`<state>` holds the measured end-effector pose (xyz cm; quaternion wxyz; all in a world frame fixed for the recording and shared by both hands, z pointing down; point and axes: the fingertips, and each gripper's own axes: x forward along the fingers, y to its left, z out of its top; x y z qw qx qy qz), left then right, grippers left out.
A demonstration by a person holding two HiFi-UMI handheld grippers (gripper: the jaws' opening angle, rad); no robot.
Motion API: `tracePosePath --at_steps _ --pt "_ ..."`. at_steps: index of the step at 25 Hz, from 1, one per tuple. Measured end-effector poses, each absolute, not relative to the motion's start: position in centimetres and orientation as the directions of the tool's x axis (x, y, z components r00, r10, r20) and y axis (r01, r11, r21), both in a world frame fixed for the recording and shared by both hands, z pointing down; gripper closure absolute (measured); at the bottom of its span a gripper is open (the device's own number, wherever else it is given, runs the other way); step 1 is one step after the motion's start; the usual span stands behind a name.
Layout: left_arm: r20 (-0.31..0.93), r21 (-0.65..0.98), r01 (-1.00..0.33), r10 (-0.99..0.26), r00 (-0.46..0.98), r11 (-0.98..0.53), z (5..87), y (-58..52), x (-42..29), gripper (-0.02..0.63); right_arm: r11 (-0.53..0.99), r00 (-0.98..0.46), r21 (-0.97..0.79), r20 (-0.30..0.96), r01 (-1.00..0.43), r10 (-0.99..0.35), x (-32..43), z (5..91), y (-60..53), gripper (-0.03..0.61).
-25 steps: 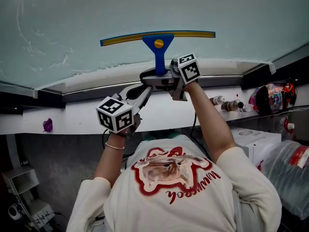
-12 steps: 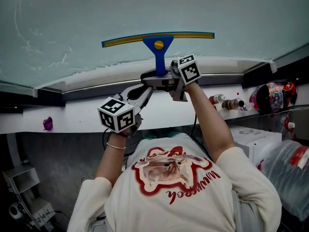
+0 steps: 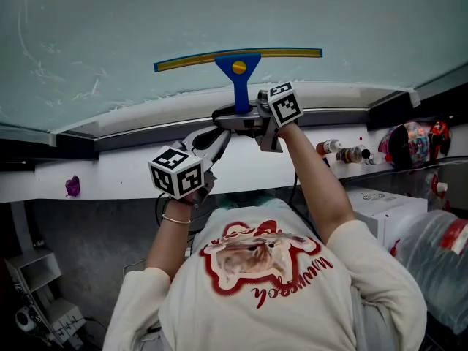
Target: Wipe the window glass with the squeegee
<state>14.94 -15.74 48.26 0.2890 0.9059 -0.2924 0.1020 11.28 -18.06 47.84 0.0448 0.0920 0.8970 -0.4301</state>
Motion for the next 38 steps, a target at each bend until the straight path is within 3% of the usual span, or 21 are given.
tracePosePath --at_steps 38 --pt "0.401 0.507 -0.593 -0.437 0.805 -0.625 52.3 -14.8 15.0 0.612 0.528 -0.979 -0.824 -0.167 0.205 0.119 11.3 52.2 -17.1 0.468"
